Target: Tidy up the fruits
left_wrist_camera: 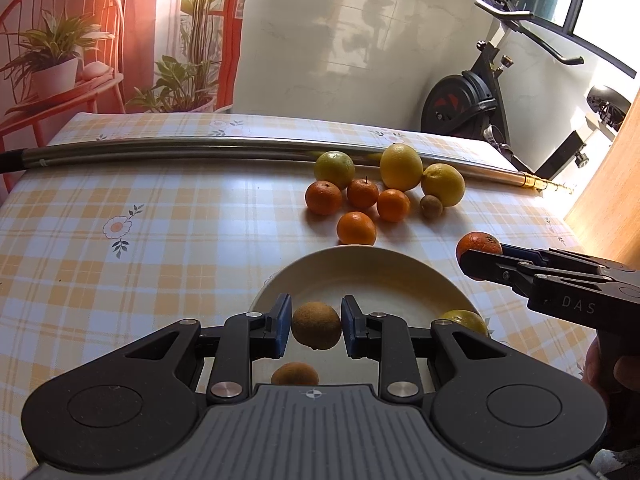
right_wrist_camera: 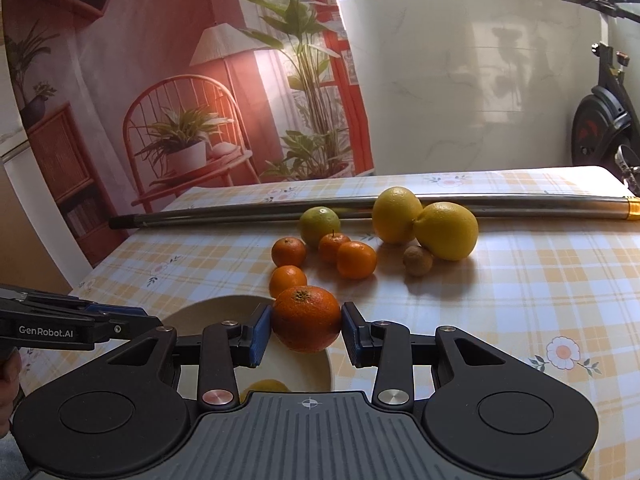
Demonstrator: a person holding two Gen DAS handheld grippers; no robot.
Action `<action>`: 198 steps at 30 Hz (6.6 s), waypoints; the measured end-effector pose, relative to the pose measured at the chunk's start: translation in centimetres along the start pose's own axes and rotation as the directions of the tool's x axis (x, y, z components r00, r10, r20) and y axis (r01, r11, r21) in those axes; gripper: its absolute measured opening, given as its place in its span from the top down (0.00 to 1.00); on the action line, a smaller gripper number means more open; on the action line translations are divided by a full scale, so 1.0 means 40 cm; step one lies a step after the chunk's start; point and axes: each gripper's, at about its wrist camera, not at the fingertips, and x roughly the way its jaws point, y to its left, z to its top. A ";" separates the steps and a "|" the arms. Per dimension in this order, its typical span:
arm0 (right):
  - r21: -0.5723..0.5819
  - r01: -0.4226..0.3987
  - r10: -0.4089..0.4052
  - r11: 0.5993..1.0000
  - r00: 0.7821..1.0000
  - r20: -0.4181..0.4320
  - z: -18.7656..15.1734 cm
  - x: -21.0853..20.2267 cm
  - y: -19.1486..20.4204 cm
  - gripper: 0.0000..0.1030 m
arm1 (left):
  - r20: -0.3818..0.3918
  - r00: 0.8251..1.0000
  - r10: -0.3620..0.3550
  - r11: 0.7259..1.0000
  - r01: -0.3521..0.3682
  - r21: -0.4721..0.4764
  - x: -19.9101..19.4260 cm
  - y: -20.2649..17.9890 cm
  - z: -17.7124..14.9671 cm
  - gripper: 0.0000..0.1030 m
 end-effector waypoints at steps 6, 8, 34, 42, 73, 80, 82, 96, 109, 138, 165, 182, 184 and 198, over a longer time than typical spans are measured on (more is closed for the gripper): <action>-0.014 -0.016 0.015 1.000 1.000 -0.016 -0.017 -0.048 0.024 0.66 | -0.028 1.000 -0.013 0.998 0.015 0.054 -0.036 -0.027 -0.042 0.73; -0.011 -0.021 0.021 1.000 0.999 -0.027 -0.022 -0.062 0.030 0.66 | -0.039 0.999 -0.006 0.998 0.008 0.057 -0.038 -0.026 -0.053 0.73; -0.153 -0.059 0.016 0.986 0.963 -0.268 -0.070 -0.010 0.084 0.67 | -0.078 0.995 0.067 0.995 -0.061 0.081 0.014 -0.003 -0.085 0.73; -0.190 -0.030 -0.016 0.981 0.971 -0.238 -0.047 0.040 0.078 0.67 | -0.034 0.994 0.103 0.988 -0.098 0.121 0.039 0.002 -0.063 0.73; -0.187 -0.035 0.006 0.982 0.988 -0.156 -0.013 0.139 0.088 0.65 | 0.049 0.996 0.071 0.987 -0.077 0.139 0.067 0.005 -0.049 0.73; -0.175 -0.034 0.007 0.984 0.989 -0.150 -0.027 0.132 0.089 0.65 | 0.069 0.996 0.065 0.992 -0.072 0.101 0.056 0.012 -0.054 0.73; -0.172 -0.028 0.005 0.985 0.990 -0.138 -0.032 0.124 0.089 0.65 | 0.081 0.995 0.066 0.993 -0.073 0.089 0.050 0.015 -0.053 0.73; -0.098 0.026 -0.026 0.995 1.000 0.000 -0.037 0.035 0.052 0.63 | 0.169 0.983 0.074 0.997 -0.077 0.009 0.009 0.005 -0.059 0.73; -0.054 0.088 -0.085 0.995 0.994 0.066 0.018 0.003 0.002 0.63 | 0.178 0.981 0.083 0.996 -0.088 0.018 -0.012 0.025 0.002 0.72; -0.066 0.231 -0.222 0.971 0.967 0.122 0.157 0.068 -0.154 0.59 | 0.154 0.987 0.051 0.999 -0.053 0.012 0.082 0.072 0.239 0.71; -0.055 0.225 -0.223 0.973 0.974 0.032 0.132 0.148 -0.206 0.59 | -0.138 0.990 -0.039 0.987 0.060 0.151 0.381 0.012 0.239 0.62; -0.075 0.193 -0.196 0.978 0.980 -0.028 0.168 0.262 -0.256 0.37 | 0.013 0.999 -0.038 0.996 0.037 0.082 0.270 0.019 0.249 0.63; -0.088 0.190 -0.195 0.978 0.980 -0.049 0.168 0.284 -0.254 0.36 | 0.026 0.999 -0.038 0.996 0.035 0.083 0.258 0.016 0.251 0.63; -0.035 0.152 -0.155 0.988 0.984 -0.091 0.155 0.311 -0.269 0.41 | 0.076 0.997 -0.027 0.994 0.018 0.106 0.183 0.002 0.219 0.63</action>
